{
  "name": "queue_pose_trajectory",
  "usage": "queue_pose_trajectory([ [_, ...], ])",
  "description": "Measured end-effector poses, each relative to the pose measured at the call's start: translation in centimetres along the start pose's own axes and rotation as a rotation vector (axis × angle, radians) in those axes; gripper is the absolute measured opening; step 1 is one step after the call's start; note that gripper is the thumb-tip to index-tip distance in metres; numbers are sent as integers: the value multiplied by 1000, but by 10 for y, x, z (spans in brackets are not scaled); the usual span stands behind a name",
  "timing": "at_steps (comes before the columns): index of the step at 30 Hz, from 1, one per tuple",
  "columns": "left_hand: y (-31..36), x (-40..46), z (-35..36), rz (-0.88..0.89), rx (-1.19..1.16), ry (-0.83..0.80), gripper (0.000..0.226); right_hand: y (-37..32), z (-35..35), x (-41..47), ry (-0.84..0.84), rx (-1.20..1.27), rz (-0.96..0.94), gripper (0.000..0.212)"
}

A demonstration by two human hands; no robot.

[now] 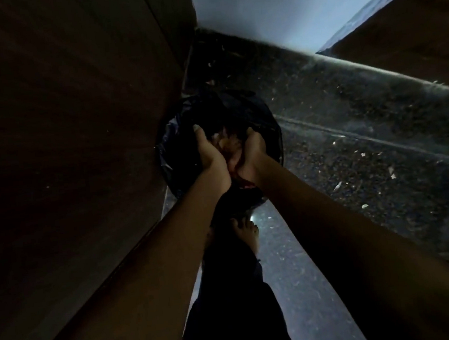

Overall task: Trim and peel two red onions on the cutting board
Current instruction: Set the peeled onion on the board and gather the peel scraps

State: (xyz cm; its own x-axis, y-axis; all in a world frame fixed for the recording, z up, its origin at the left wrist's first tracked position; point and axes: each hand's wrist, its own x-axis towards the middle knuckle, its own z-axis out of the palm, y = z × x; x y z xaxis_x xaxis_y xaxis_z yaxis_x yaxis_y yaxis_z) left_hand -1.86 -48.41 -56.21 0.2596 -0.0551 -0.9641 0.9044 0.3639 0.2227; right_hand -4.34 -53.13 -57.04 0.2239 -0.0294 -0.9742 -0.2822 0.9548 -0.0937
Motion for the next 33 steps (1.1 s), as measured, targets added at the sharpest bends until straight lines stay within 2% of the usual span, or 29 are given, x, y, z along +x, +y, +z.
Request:
queue_pose_trajectory([
  [3, 6, 14, -11, 13, 44, 18, 70, -4, 0, 10, 30, -26, -22, 59],
  [6, 13, 24, -17, 42, 198, 111, 75, -2, 1, 15, 32, -45, -21, 53],
  [8, 10, 29, -20, 62, 311, 143, 74, -1, 0, 14, 89, -166, -95, 46],
  [12, 2, 23, -21, 183, 570, 200, 50, 4, -7, 6, 166, -246, -217, 37],
  [15, 0, -11, -14, 343, 682, 159, 32, 11, -2, -17, 184, -259, -273, 27],
  [19, -3, -93, -1, 478, 754, 89, 27, 11, 12, -105, 226, -366, -433, 30],
  [24, 17, -239, 8, 648, 607, 28, 22, 8, 35, -262, 168, -418, -764, 30],
  [26, 37, -311, 10, 719, 496, 27, 26, 9, 55, -329, 97, -368, -843, 31],
  [30, 84, -442, -4, 897, 341, 2, 27, 27, 99, -447, -153, -302, -889, 29],
  [33, 116, -514, -34, 1089, 288, 16, 24, 58, 129, -518, -271, -378, -984, 32],
])
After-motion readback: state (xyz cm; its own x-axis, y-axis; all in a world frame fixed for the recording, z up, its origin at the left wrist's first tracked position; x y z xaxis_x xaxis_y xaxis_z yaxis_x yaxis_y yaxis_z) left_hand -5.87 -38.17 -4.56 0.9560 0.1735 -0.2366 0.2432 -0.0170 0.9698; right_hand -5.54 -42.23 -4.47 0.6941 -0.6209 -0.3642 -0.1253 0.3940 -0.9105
